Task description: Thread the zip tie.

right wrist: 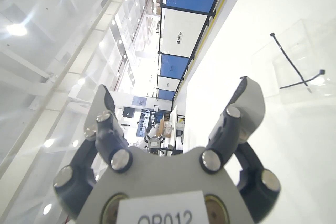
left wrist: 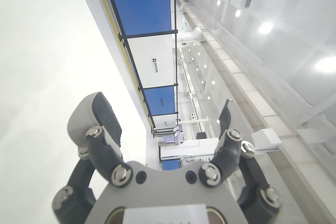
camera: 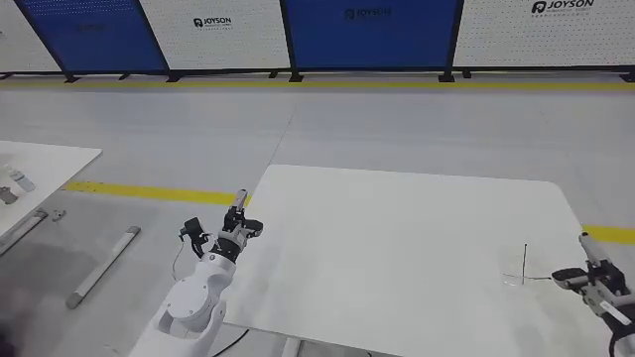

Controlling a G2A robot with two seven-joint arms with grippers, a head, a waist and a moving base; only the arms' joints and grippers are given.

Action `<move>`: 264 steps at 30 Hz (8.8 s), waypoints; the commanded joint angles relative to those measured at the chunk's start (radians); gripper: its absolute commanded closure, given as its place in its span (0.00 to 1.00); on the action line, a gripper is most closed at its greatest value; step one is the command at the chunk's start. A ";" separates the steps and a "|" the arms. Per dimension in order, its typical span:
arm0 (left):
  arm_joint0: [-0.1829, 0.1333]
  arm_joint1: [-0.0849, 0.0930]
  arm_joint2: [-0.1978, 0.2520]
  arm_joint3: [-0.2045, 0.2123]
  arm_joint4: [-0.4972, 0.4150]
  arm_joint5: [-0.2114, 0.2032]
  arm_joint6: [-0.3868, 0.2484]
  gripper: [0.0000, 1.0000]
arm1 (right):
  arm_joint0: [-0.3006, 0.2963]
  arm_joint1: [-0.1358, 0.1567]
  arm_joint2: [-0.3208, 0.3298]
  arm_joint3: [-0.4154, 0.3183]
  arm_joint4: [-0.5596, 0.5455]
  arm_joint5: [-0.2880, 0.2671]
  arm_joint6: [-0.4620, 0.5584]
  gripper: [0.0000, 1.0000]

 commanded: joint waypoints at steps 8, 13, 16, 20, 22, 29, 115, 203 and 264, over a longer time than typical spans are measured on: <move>0.000 0.000 0.000 0.000 0.000 0.000 0.000 0.00 | 0.199 0.073 0.139 0.138 -0.088 0.068 0.677 0.00; 0.000 0.000 0.000 0.000 0.000 0.000 0.000 0.00 | 0.308 0.115 0.098 0.250 -0.179 0.043 0.855 0.00; 0.000 0.000 0.000 0.000 0.000 0.000 0.000 0.00 | 0.308 0.115 0.098 0.250 -0.179 0.043 0.855 0.00; 0.000 0.000 0.000 0.000 0.000 0.000 0.000 0.00 | 0.308 0.115 0.098 0.250 -0.179 0.043 0.855 0.00; 0.000 0.000 0.000 0.000 0.000 0.000 0.000 0.00 | 0.308 0.115 0.098 0.250 -0.179 0.043 0.855 0.00; 0.000 0.000 0.000 0.000 0.000 0.000 0.000 0.00 | 0.329 0.121 0.096 0.279 -0.206 0.015 0.852 0.00; 0.000 0.000 0.000 0.000 0.000 0.000 0.000 0.00 | 0.743 0.297 -0.526 0.615 -0.572 0.047 0.855 0.00; 0.000 0.000 0.000 0.000 0.000 0.000 0.000 0.00 | 0.921 0.264 -0.728 0.863 -0.547 -0.004 0.855 0.85; 0.000 0.000 0.000 0.000 0.000 0.000 0.000 0.00 | 0.607 0.351 -0.365 0.600 -0.148 -0.300 0.797 1.00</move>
